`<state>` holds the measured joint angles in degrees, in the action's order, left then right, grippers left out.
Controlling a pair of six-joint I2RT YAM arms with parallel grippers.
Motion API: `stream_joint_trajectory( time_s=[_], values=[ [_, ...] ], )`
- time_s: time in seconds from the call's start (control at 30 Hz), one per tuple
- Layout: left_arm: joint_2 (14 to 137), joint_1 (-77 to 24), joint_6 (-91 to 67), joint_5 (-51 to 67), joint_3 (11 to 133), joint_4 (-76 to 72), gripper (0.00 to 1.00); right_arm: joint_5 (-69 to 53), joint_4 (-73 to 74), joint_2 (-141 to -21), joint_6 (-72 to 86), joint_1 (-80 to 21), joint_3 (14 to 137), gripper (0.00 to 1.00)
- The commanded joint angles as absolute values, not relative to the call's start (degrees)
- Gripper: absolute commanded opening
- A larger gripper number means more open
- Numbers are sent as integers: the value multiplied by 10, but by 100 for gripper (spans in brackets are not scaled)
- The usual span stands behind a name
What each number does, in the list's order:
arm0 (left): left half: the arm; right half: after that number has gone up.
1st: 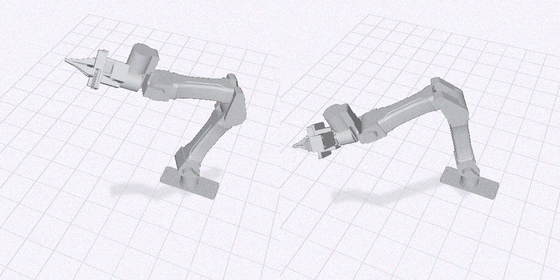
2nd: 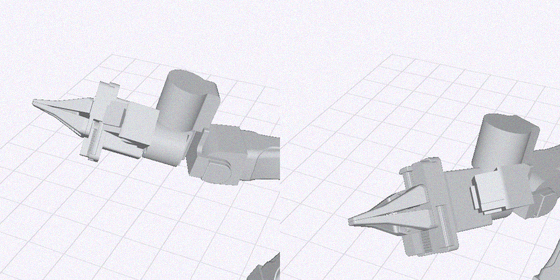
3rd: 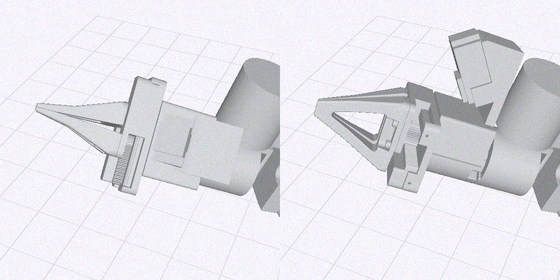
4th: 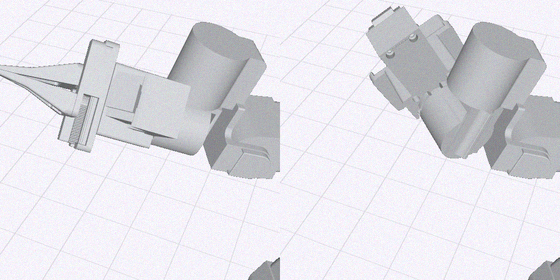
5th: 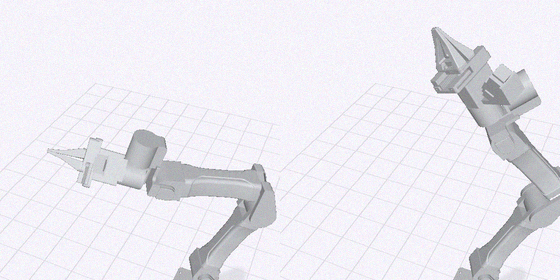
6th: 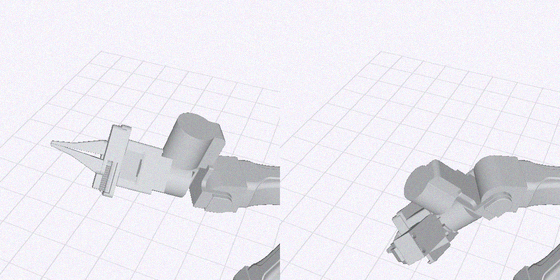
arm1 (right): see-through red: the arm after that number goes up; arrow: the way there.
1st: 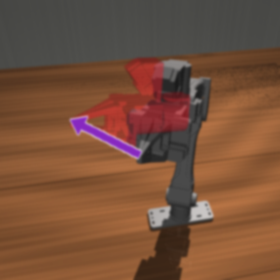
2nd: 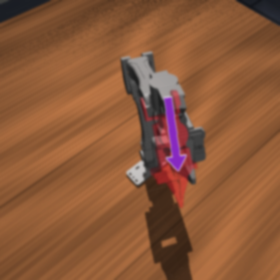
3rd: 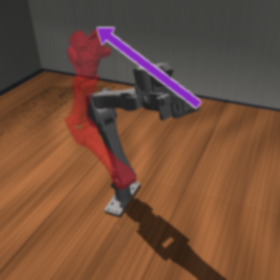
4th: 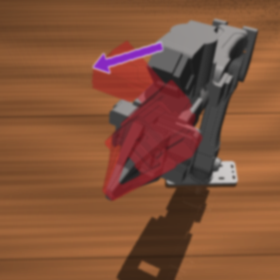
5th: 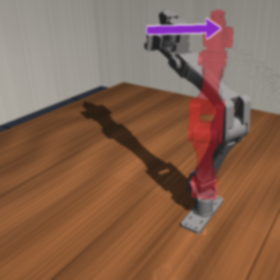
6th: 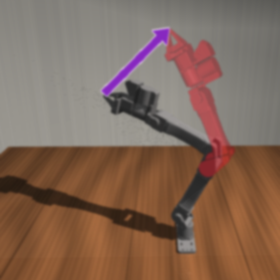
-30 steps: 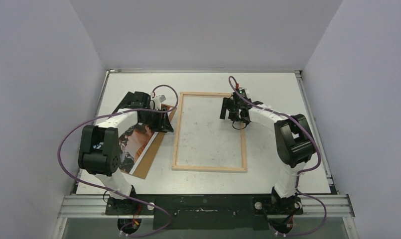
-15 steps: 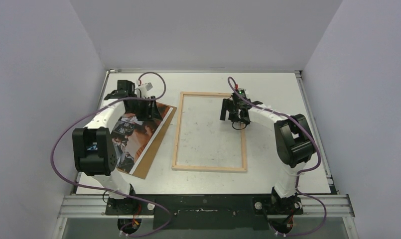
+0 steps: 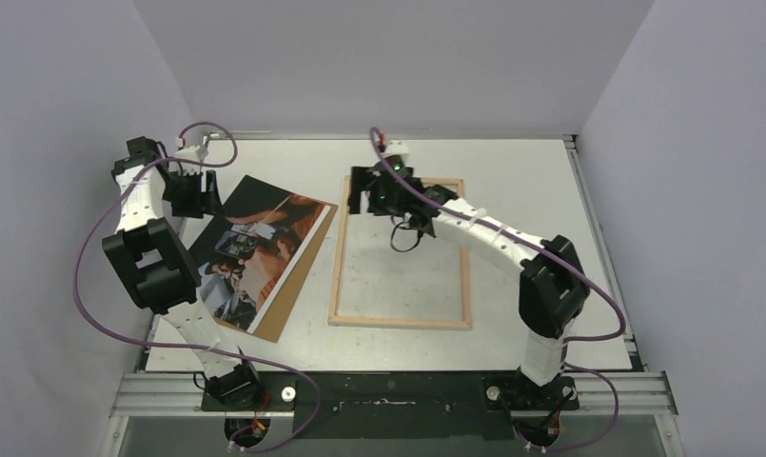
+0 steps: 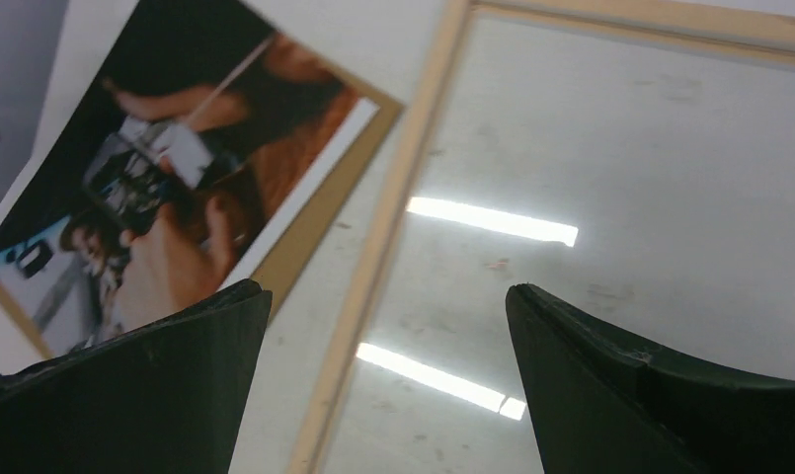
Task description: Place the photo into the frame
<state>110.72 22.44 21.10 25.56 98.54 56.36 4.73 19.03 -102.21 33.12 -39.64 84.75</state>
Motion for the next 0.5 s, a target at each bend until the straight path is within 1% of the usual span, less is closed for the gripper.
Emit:
stream_joint_trajectory(
  time_s=[0.0,0.1,0.2,0.33,0.47],
  values=[
    [1107,255,274,222,999,616,62,60,174,-1111,357,-506,926,94],
    [1101,270,284,208,988,610,62,60,180,-1171,348,-557,988,95],
    [1099,273,300,176,986,603,62,52,185,-1215,346,-586,1036,96],
    [1113,280,316,132,992,584,63,40,174,-1245,352,-605,1045,96],
    [1148,291,319,119,1019,596,63,44,170,-1268,355,-610,1036,97]
  ],
)
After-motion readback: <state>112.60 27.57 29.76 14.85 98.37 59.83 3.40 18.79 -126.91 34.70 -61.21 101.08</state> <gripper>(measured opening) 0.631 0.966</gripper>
